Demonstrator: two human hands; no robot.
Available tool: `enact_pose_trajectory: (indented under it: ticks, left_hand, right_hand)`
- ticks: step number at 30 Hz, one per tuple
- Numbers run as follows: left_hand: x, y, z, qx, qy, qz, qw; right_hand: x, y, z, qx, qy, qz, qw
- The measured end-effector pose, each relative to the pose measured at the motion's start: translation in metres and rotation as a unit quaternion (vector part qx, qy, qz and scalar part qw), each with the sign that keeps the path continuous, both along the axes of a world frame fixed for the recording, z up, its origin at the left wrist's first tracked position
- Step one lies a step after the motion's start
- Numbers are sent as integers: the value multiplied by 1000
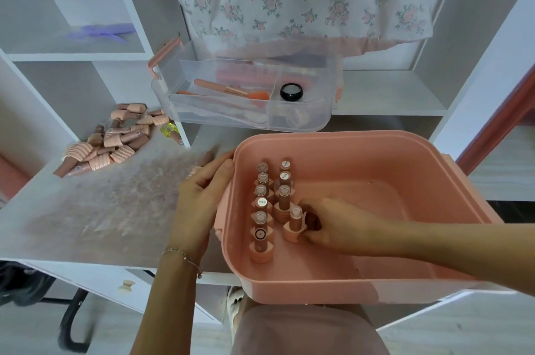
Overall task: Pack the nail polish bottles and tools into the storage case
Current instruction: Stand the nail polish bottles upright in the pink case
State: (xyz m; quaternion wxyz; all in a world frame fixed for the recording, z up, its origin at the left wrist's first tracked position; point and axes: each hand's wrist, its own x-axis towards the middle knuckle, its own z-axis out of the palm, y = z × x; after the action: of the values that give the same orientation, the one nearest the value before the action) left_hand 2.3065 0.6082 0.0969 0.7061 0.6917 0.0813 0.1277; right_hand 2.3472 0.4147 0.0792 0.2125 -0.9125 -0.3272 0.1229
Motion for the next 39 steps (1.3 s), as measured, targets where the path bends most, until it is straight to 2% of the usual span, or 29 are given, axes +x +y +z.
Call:
enact_pose_trajectory:
  ticks: [5,17,39]
  left_hand:
    - [1,1,-3,-1,-4,-2,1000]
    - [3,2,-6,-11,1,8,1000]
    - [3,3,-7,-18,9,6,1000]
  right_hand:
    - [1,1,-3,24,45,-37,998]
    - [1,4,-8,67,43,-54,995]
    - [1,5,-10,84,65,-63,992]
